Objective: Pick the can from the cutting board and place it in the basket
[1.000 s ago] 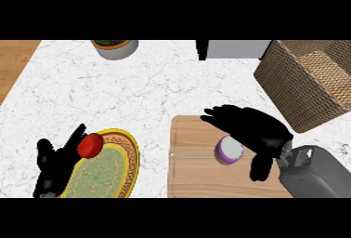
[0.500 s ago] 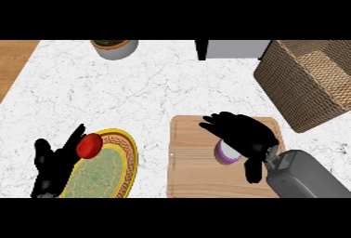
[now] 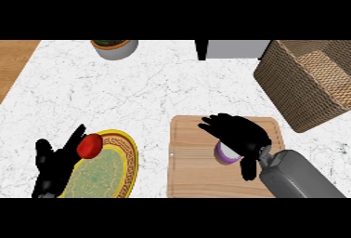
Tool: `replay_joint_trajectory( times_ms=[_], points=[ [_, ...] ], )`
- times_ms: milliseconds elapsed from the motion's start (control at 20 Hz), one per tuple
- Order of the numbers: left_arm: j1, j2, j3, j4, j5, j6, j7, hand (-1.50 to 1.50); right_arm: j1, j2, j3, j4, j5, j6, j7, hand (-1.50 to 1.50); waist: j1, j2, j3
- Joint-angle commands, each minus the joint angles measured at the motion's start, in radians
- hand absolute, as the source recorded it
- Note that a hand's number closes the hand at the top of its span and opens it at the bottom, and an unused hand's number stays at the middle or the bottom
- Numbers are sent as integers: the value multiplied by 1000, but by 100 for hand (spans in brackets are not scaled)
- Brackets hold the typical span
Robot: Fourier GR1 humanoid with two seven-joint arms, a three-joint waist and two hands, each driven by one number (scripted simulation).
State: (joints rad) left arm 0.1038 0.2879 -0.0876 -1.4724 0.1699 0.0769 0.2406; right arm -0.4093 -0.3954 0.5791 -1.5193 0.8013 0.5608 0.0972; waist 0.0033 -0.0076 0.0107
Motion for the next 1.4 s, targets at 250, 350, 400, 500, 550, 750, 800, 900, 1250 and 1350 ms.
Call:
replay_joint_trajectory(
  times_ms=[250, 350, 400, 500, 550, 750, 800, 900, 1250, 1350],
  points=[
    [31, -14, 0, 12, -42, 13, 54, 0, 43, 58, 23, 80, 107, -77, -60, 150, 2, 8, -10],
    [-9, -52, -18, 83, -49, 7, 22, 0, 10, 18, 23, 23, 112, -61, -119, 150, -3, 8, -11],
    [24, 5, 34, 71, -1, -52, 9, 0, -1, 4, 29, 88, 149, -127, -168, 150, 4, 9, -11],
    [24, -18, 12, 44, -34, -8, 50, 0, -26, 27, 33, 112, 180, -141, -168, 150, 6, 9, -10],
    [31, -13, 22, 60, -22, -30, 30, 0, 32, -13, 37, 65, 191, -161, -186, 150, -1, 8, -11],
    [24, -25, 14, 55, -46, -23, 39, 0, -13, 47, 17, 135, 219, -185, -209, 150, 3, 9, -11],
    [27, -20, 23, 62, -34, -45, 23, 0, -10, 3, -7, 144, 215, -184, -252, 150, 2, 8, -11],
    [50, -22, 16, 22, -45, -32, 42, 0, -1, 37, 6, 183, 250, -242, -251, 150, 5, 9, -10],
    [118, -27, 52, 73, -39, -28, -39, 0, 367, -193, -96, -143, 220, -325, -183, 150, -58, -3, -12],
    [81, -50, 31, 51, -48, -12, -7, 0, 475, -200, -133, -224, 204, -426, -185, 150, -58, -1, -11]
  ],
)
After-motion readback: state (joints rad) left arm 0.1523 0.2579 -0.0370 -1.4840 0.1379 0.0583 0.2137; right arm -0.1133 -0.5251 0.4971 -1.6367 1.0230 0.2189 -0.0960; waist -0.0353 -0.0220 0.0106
